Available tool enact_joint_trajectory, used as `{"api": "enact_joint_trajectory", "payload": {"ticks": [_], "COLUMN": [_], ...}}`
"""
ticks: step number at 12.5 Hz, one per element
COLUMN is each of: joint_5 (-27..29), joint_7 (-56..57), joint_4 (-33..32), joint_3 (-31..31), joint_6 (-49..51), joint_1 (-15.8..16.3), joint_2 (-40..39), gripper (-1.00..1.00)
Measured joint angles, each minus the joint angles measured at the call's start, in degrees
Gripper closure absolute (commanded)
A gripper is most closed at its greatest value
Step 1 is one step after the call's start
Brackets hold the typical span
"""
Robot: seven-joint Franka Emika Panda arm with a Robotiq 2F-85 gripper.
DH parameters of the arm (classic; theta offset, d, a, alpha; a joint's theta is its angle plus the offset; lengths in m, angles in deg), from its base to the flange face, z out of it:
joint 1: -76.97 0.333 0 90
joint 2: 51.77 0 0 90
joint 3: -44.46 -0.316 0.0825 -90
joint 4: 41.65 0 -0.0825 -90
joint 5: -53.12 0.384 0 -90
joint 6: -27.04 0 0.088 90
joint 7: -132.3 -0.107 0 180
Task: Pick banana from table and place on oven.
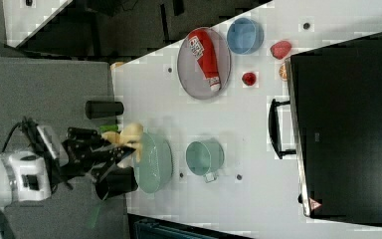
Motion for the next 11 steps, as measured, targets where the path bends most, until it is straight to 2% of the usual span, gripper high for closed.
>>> {"api": "enact_joint_trajectory", "payload": {"ticks": [2, 5, 9, 11], "joint_5": [0.1, 0.1, -2.5, -3.1], "joint_7": [1.8, 9.3, 25.6, 32.6], "joint_4": [1.5, 2.3, 1.8, 1.8], "joint_3": [4.5, 13.1, 23.5, 27.4], "joint_6": [3.0, 1.1, -12.8, -15.4], "joint_1": [1.0, -0.1, -2.3, -2.8], "joint_2": [-0.3, -6.9, -21.1, -26.4], "gripper": [0.43, 0.43, 0.43, 0.43]}}
